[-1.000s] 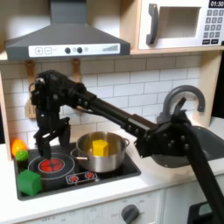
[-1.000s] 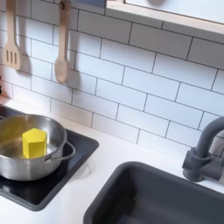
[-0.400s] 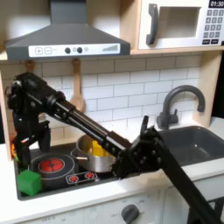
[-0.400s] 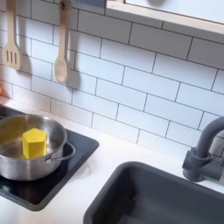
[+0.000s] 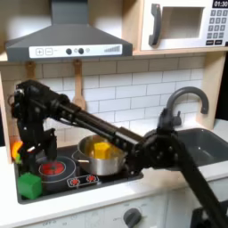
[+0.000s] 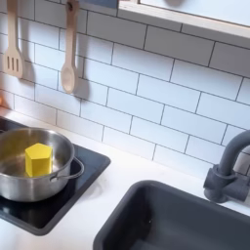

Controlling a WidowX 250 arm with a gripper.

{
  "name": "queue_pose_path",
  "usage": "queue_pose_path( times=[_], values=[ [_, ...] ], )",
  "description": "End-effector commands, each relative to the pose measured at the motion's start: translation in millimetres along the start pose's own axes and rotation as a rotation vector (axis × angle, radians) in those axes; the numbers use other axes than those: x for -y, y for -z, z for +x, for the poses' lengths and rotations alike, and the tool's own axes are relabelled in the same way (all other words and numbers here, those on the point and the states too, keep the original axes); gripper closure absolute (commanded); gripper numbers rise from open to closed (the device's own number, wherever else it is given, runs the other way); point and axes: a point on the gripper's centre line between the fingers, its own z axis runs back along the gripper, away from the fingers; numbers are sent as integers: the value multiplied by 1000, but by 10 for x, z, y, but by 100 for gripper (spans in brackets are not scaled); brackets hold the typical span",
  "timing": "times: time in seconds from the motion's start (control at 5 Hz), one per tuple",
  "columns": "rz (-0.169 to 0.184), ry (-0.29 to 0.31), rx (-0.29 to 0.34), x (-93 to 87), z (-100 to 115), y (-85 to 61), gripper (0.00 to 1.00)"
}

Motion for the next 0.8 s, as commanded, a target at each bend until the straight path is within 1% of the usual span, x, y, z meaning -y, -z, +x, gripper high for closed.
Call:
queue_pose_path(
  times=[0.0, 0.2, 0.4, 0.6],
  values=[
    [-17, 25, 8, 70, -306, -120, 0],
    [-17, 25, 26, 47, -327, -173, 0],
    [-21, 42, 7, 110, -386, -114, 0],
    [-19, 45, 13, 129, -436, -139, 0]
  ],
)
